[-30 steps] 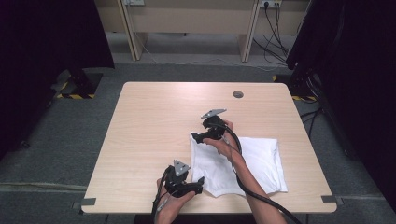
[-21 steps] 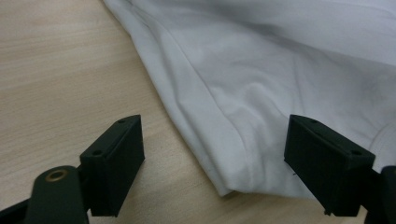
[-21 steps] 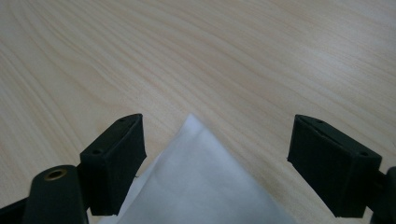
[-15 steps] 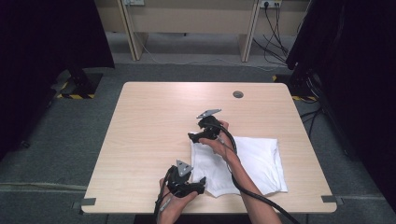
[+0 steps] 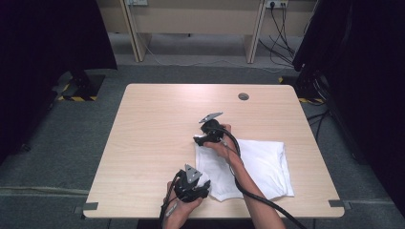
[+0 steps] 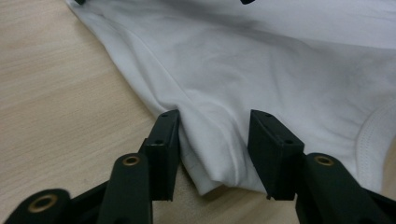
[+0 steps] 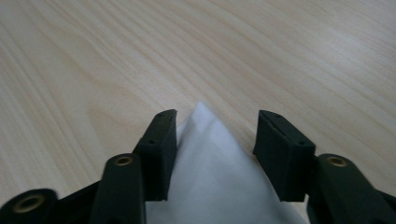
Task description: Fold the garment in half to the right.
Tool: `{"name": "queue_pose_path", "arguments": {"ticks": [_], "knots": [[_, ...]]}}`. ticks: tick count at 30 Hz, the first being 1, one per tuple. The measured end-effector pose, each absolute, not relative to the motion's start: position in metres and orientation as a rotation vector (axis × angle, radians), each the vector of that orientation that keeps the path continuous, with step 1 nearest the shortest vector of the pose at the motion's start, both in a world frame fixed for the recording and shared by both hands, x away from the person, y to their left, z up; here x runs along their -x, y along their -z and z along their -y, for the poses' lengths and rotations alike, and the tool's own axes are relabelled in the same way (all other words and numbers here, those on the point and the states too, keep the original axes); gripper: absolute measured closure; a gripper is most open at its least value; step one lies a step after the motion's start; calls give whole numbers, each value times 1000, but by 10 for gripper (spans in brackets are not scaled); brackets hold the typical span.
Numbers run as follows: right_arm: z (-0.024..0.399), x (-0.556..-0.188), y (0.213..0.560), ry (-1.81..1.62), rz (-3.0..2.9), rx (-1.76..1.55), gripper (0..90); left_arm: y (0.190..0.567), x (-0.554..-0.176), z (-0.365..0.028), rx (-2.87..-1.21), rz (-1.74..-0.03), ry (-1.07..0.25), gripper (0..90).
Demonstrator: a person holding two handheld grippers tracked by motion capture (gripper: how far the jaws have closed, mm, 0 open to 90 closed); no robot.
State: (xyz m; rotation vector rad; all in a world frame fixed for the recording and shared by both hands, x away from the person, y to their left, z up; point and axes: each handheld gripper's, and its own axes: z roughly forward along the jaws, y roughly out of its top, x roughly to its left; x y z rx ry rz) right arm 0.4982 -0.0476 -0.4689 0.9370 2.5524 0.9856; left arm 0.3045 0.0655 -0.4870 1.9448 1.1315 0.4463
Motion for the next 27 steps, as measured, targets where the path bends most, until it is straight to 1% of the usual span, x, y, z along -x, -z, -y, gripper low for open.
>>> {"name": "queue_pose_path", "arguments": {"ticks": [1, 2, 3, 4, 5, 6, 7, 9, 12, 27], "knots": [[48, -498, 469, -986, -2552, -937, 629, 487, -305, -66, -1945, -1132, -446, 670], [49, -498, 469, -988, -2551, -925, 696, 485, -304, -67, -1931, -1119, -454, 670], [49, -498, 469, -988, -2551, -925, 696, 485, -304, -67, -1931, -1119, -454, 724], [51, -498, 467, -998, -2550, -912, 696, 485, -304, -67, -1931, -1119, -454, 724], [51, -498, 467, -998, -2550, -912, 748, 484, -303, -68, -1925, -1104, -457, 724], [51, -498, 467, -998, -2550, -912, 748, 484, -303, -68, -1925, -1104, -457, 757], [51, -497, 464, -1010, -2547, -892, 748, 484, -303, -68, -1925, -1104, -457, 757], [51, -496, 462, -1015, -2544, -887, 790, 484, -303, -68, -1927, -1096, -461, 773], [52, -496, 459, -1023, -2530, -889, 813, 483, -303, -68, -1915, -1092, -471, 787], [65, -493, 433, -1097, -2453, -917, 865, 469, -300, -67, -1867, -1051, -520, 814]]}}
